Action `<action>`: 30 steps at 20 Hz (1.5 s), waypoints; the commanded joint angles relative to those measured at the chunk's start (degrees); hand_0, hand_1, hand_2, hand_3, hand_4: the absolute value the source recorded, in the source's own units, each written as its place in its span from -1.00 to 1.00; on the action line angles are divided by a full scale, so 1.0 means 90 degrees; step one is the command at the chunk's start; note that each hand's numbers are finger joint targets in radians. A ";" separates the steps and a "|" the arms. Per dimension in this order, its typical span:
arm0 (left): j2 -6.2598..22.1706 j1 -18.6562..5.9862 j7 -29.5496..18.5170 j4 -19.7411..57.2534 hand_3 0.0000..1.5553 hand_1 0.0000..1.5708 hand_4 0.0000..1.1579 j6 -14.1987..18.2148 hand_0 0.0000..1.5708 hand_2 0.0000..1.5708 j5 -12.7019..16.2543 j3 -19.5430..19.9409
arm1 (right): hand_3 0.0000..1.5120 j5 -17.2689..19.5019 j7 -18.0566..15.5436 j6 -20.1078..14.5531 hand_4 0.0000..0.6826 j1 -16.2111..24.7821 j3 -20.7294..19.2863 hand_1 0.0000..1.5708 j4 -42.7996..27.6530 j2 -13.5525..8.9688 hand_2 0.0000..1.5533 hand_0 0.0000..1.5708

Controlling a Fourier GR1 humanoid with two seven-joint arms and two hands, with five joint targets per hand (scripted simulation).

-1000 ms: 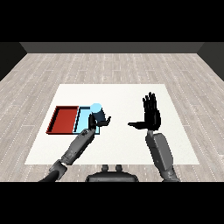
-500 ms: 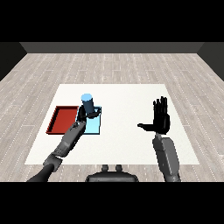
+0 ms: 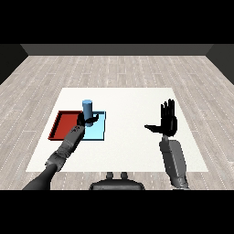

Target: Pick the blue can and put it in the blue box

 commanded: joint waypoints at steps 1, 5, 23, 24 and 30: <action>-0.0213 0.0012 -0.0070 0.0971 0.46 0.97 0.60 0.0108 0.97 0.81 -0.0047 0.0153 | -1.00 0.0030 -0.0249 0.0179 -1.00 -0.0106 -0.0111 -1.00 0.0596 -0.0009 -1.00 -1.00; -0.0175 0.0177 0.0559 0.1590 0.22 0.15 0.55 -0.0107 0.15 0.07 -0.0232 -0.0010 | -1.00 0.0148 -0.0193 -0.0034 -1.00 0.0046 0.0122 -1.00 0.0288 0.0235 -1.00 -1.00; -0.0392 -0.0098 -0.0130 0.1531 -1.00 -1.00 -1.00 0.1010 -1.00 -1.00 -0.0391 0.0225 | -1.00 0.0029 -0.0221 0.0166 -1.00 -0.0139 0.0083 -1.00 0.0222 0.0390 -1.00 -1.00; -0.0316 -0.0046 -0.0347 0.1389 -1.00 -1.00 -1.00 0.1114 -1.00 -1.00 -0.0312 0.0332 | -1.00 0.0020 -0.0591 0.0401 -1.00 -0.0088 -0.0015 -1.00 0.0590 0.0395 -1.00 -1.00; -0.0422 0.0071 -0.2113 0.0022 -1.00 -1.00 -1.00 0.0624 -1.00 -1.00 0.0152 0.0866 | -1.00 -0.0088 -0.0491 0.0567 -1.00 0.0077 -0.0049 -1.00 0.0186 0.0253 -1.00 -1.00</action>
